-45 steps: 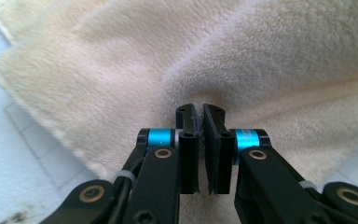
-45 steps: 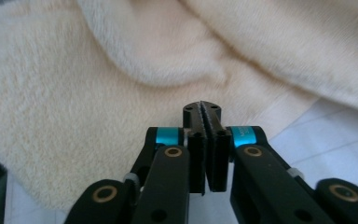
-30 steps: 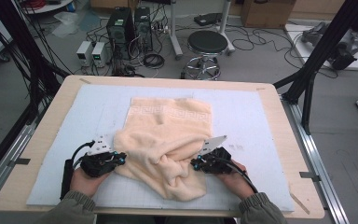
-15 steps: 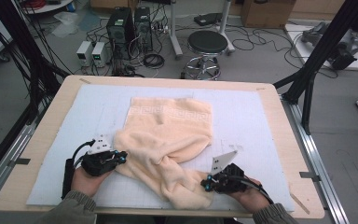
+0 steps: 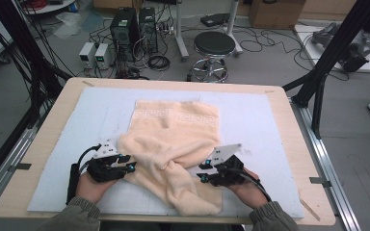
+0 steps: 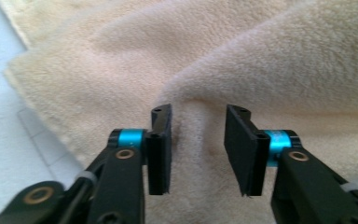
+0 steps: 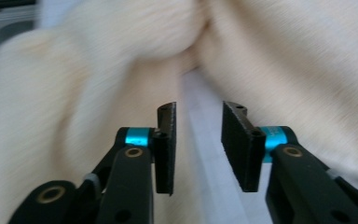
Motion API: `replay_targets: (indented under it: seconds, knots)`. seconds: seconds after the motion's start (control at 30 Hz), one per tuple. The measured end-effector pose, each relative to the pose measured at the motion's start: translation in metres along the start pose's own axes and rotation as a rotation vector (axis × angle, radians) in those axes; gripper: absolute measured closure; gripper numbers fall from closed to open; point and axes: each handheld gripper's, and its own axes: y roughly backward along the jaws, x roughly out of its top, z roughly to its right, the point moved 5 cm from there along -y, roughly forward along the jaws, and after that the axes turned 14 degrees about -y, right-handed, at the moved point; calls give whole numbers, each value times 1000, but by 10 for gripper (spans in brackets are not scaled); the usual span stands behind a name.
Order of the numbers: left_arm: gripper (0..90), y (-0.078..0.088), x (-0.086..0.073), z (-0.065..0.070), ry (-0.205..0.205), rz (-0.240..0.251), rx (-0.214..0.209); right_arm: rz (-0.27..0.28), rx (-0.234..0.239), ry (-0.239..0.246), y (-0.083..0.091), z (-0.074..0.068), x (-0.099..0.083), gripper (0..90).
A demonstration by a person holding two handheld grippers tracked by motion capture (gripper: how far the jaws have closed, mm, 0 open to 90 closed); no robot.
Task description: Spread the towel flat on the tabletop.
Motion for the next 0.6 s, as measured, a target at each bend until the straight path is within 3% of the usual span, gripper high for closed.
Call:
replay_targets:
  seconds: [0.1,0.2,0.3,0.37,0.6]
  knots:
    - [563,-4,-1,2,-23,-23,-19,30,-34,-12,-17,11,13,556]
    - [631,-10,-4,4,-38,-47,-43,-1,-48,-47,-37,19,19,552]
    - [765,-13,-5,5,-62,-63,-53,-54,-63,-22,-51,21,17,763]
    - [810,-12,-4,5,-65,-61,-56,-50,-52,-30,-47,21,18,844]
    - [835,0,4,4,-58,-5,-28,-37,-65,-82,-6,31,5,861]
